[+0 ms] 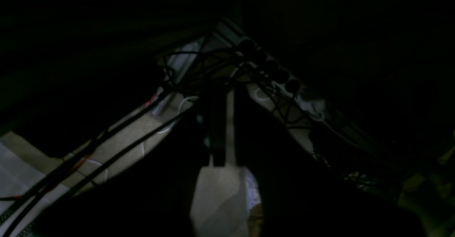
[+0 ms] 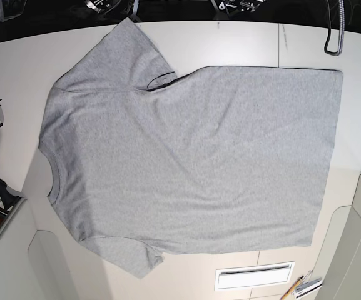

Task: Fold the T-shirt properly

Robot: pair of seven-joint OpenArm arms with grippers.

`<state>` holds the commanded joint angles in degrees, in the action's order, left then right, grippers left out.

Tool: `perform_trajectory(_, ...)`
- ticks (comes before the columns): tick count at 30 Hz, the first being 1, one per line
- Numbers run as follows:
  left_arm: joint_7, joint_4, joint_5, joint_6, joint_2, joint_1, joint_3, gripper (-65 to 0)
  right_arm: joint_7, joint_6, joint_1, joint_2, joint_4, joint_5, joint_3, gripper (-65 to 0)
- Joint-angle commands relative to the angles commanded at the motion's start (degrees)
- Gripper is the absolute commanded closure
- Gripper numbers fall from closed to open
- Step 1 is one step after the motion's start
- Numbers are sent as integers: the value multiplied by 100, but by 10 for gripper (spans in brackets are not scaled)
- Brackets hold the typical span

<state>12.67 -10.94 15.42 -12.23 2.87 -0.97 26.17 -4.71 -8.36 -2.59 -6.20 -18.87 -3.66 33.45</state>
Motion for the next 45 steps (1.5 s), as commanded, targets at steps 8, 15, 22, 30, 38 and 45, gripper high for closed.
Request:
perform_trajectory(8,0,0,22,2,125,-31,0,-58,0,-2,-81,-46,-24,0,-2,-32)
perform_trajectory(15,0,-254,203,2,302,-310,0,-58,0,-114,-474,-341,-431,0,-2,-32)
perform_trajectory(22,4,-1759,970,4,925,-1193,-2,-58,2,-107,-1346,-949,-1733,0,-2,-32)
perform_trajectory(30,417,-3781,1222,-68,1335,-2675,-1484,-58,42,-109,-2437,-1808,-3442,20,-2,-32)
perform_trajectory(38,435,-5128,1222,-306,1338,-4199,-2559,-58,48,-153,-3388,-2640,-4811,365,-2,-32)
perform_trajectory(45,450,-6835,1226,-407,1335,-5674,-3117,-58,258,-302,-4133,-3344,-6133,372,-13,-32)
